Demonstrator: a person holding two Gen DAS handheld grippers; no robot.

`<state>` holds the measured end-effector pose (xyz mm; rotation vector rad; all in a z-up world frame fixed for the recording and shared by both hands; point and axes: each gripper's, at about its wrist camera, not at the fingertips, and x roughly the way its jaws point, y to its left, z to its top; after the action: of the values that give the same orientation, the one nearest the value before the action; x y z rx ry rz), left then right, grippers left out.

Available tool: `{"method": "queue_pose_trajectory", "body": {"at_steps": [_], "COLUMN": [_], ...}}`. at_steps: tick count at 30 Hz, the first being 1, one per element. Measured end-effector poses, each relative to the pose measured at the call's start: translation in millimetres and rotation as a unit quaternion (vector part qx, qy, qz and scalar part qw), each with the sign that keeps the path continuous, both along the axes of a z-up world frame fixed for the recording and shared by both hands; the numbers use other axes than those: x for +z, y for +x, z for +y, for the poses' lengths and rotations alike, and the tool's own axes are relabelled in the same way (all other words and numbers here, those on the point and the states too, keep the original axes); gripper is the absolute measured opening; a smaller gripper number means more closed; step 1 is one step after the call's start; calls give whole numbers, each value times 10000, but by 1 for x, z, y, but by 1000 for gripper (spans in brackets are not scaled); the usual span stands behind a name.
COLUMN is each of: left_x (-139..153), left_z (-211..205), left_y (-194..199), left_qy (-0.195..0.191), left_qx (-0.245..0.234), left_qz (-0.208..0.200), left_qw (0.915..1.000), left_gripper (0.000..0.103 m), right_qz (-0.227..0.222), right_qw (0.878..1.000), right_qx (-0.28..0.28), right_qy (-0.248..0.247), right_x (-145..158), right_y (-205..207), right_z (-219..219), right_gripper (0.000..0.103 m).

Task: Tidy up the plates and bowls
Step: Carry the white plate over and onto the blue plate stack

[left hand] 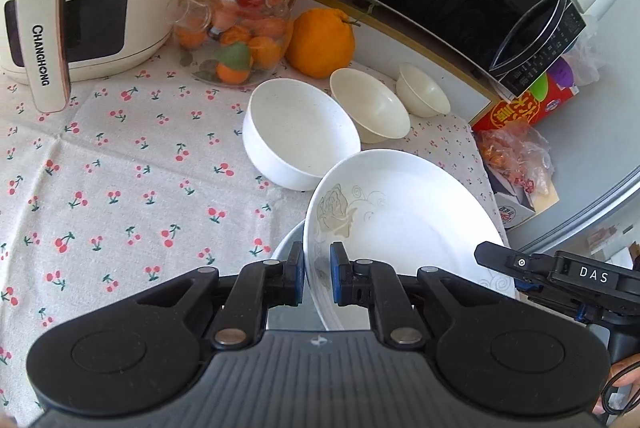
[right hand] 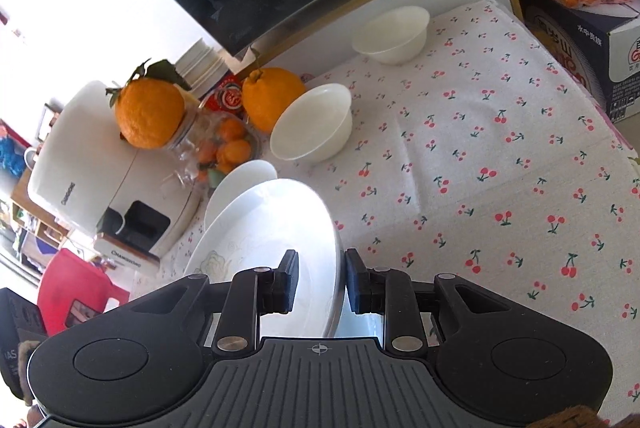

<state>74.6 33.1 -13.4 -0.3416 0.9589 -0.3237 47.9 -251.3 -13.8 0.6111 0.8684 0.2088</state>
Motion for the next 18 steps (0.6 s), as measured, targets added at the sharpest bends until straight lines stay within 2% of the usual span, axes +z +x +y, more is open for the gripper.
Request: {"method": "queue_pose_trajectory", "body": {"at_steps": [9,18], "left_x": [-12,-13], "left_z": [20,22], "left_y": [-19,-24], "left_qy": [334,401], "left_qx": [35,-53], "left_qz": [31,75], "left_qw": [9994,9992], "left_gripper": [12,12], "right_qz": [223,346], "right_qw": [9977,9960], "right_qx": [548,634], "right_qy": [-322,-523], "right_x": [-9,-16], "right_y": [0,0], "right_z": [37,45], "right_gripper": [25,25]}}
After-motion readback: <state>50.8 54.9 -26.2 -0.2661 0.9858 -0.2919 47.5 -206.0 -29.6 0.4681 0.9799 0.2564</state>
